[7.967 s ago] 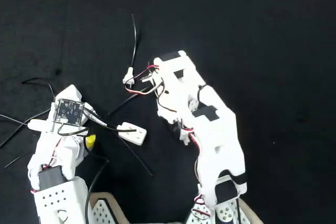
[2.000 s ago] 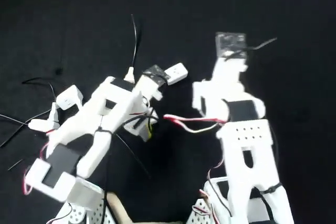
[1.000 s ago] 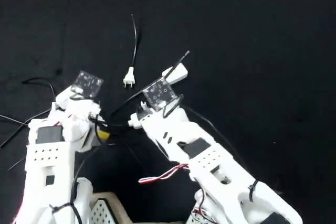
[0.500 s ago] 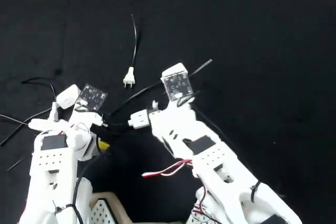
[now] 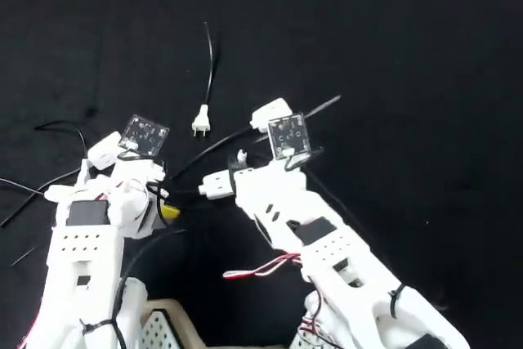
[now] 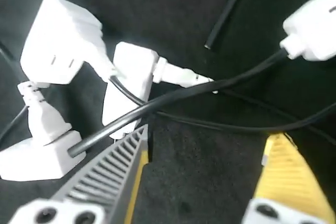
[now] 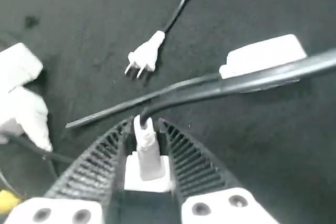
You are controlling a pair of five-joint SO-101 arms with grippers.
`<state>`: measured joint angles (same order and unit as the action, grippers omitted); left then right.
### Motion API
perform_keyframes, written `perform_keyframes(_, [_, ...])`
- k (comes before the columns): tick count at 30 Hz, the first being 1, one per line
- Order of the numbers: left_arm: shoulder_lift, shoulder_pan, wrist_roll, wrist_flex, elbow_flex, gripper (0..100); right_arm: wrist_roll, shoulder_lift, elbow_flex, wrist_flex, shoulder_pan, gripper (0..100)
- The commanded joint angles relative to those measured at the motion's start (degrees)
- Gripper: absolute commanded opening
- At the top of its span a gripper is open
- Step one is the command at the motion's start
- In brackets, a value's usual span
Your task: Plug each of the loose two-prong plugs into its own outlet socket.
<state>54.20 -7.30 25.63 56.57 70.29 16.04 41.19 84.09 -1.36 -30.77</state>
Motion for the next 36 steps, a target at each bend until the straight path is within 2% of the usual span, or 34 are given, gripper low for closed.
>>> perform_keyframes(1, [0.5, 0.3, -0.5, 0.5, -1.9, 34, 0.7, 1.3, 0.0, 1.2, -1.6, 1.2])
perform_keyframes(7, [0.3, 0.7, 1.3, 0.5, -1.5, 34, 0.7, 1.1, 0.1, 1.2, -1.6, 1.2])
perform_keyframes(11, [0.3, 0.8, 1.6, 0.5, -1.6, 34, 0.8, 1.0, 0.0, 1.2, 1.3, 1.2])
perform_keyframes(17, [0.0, 11.3, 1.8, -3.8, -2.6, 34, 1.1, 1.5, -4.1, 1.2, 11.7, 1.3])
perform_keyframes(19, [-2.0, 14.5, 1.8, -4.3, -6.5, 34, 1.1, 1.5, -4.8, 1.0, 13.5, 1.3])
perform_keyframes(21, [-8.4, 16.2, 1.8, -2.8, -13.3, 34, 1.1, 1.5, -7.4, -2.2, 15.4, 1.2])
perform_keyframes(23, [-19.1, 17.5, 3.3, -2.0, -21.1, 34, 1.1, 1.5, -12.6, -11.7, 18.5, 1.2])
perform_keyframes(26, [-37.7, 20.3, 9.8, 0.2, -31.7, 34, 1.1, 1.2, -21.5, -28.5, 22.2, 1.2])
perform_keyframes(28, [-48.2, 21.4, 13.7, 0.4, -37.0, 34, 1.1, 1.5, -25.7, -36.1, 24.0, 1.2])
perform_keyframes(31, [-55.3, 21.2, 14.9, 0.5, -42.9, 34, 1.1, 1.5, -27.5, -38.5, 25.9, 1.2])
perform_keyframes(36, [-55.9, 22.2, 16.3, 0.6, -44.2, 34, 0.9, 1.5, -27.7, -38.8, 26.5, 1.2])
